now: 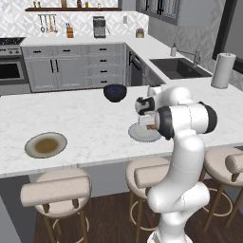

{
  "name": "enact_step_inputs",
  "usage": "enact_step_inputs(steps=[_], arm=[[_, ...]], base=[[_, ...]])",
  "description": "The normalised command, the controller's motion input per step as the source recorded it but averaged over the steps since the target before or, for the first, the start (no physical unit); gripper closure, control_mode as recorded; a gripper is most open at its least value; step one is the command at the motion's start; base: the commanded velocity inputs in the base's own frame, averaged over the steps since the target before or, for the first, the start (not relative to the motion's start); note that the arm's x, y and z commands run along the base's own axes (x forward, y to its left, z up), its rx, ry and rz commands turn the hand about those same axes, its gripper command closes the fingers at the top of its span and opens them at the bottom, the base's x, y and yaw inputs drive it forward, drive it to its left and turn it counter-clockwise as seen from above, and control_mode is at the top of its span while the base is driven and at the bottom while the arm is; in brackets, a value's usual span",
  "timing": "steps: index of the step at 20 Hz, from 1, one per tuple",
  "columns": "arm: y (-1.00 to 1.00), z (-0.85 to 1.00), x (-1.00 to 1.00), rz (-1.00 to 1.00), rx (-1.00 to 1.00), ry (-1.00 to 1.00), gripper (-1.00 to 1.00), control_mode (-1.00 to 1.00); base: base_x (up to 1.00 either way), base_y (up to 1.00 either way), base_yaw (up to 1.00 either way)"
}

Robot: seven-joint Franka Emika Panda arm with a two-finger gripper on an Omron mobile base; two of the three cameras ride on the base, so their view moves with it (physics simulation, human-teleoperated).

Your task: Place one bun and one sausage from the bowl on each plate.

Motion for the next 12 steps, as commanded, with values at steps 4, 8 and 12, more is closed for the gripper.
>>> enact_step_inputs(steps=[4, 8, 12], arm=[[0.00, -0.42, 0.00, 0.00, 0.00, -0.01, 1.00, -1.00], [0.00, -0.23, 0.00, 0.00, 0.00, -0.04, 1.00, -1.00], [0.00, 0.00, 0.14, 0.00, 0.00, -0.01, 1.00, -1.00]], base=[[0.00, 0.00, 0.00], [0.00, 0.00, 0.00], [0.00, 0.00, 0.00]])
